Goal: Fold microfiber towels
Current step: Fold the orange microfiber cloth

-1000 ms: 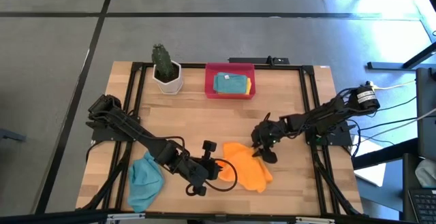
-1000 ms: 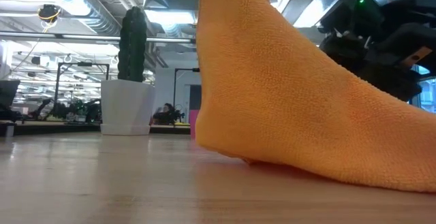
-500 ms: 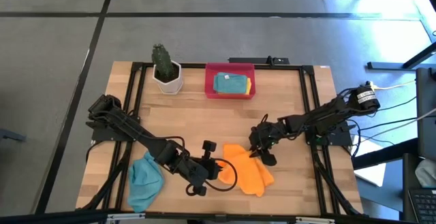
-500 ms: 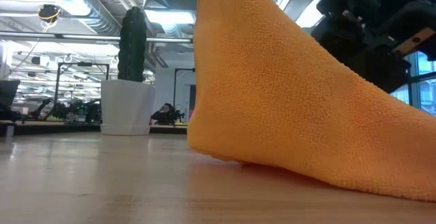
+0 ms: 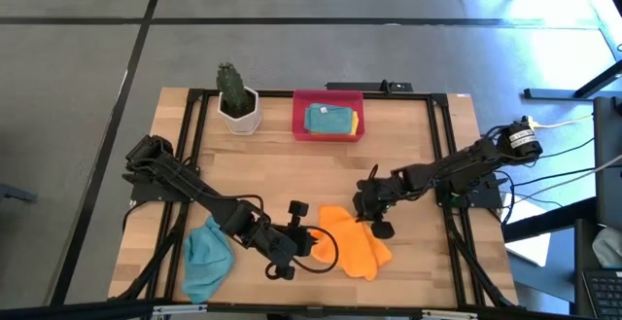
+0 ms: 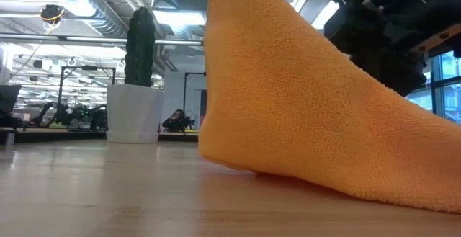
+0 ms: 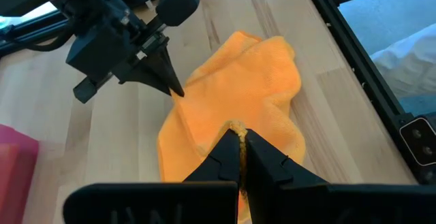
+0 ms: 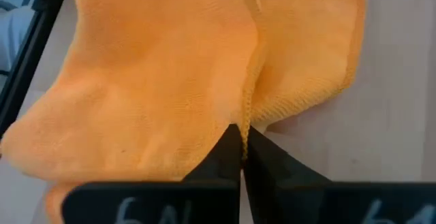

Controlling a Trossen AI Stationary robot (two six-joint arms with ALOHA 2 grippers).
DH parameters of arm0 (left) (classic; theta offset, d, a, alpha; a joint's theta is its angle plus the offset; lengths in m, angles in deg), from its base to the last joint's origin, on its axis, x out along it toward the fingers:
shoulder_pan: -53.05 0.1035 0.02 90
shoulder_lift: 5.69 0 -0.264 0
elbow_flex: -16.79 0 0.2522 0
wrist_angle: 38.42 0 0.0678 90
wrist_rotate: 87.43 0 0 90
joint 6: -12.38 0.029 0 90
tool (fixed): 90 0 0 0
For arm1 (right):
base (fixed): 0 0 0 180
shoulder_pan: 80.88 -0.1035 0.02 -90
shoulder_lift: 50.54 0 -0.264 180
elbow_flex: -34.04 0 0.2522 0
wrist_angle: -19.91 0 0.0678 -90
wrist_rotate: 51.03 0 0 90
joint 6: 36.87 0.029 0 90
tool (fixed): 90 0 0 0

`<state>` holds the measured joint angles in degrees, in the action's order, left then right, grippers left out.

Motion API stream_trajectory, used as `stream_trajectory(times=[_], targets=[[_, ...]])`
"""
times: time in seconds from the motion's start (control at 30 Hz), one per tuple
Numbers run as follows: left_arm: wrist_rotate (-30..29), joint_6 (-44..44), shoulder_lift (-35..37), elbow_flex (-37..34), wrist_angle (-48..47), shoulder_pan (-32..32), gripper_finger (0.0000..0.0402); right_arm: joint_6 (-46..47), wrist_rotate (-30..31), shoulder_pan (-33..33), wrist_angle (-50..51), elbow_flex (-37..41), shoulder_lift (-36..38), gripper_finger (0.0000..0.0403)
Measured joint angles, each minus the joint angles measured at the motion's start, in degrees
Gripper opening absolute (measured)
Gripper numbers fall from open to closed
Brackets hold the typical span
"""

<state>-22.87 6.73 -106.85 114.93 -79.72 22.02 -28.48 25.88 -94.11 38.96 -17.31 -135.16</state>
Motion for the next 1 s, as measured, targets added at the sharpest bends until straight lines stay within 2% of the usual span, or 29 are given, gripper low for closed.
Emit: stream_trajectory(times=[0.27,0.4,0.57,0.77,1.0], targets=[[0.0,0.0,0.0,0.0,0.0,0.0,0.0000,-1.3,2.1,-0.9,2.0,-0.1,0.9,0.0007],[0.0,0.0,0.0,0.0,-0.5,0.0,0.0000,-1.2,3.0,-1.0,12.4,-3.0,5.5,0.0004],[0.0,0.0,0.0,0.0,-0.4,-0.2,0.0000,-0.1,8.5,-3.3,21.5,-7.1,13.4,0.0004],[0.0,-0.2,0.0,0.0,0.1,0.0,0.0000,3.7,12.2,-6.7,21.9,-8.1,19.8,0.0009],[0.0,-0.2,0.0,0.0,0.2,0.0,0.0000,5.1,13.1,-9.6,21.3,-4.8,17.8,0.0055]])
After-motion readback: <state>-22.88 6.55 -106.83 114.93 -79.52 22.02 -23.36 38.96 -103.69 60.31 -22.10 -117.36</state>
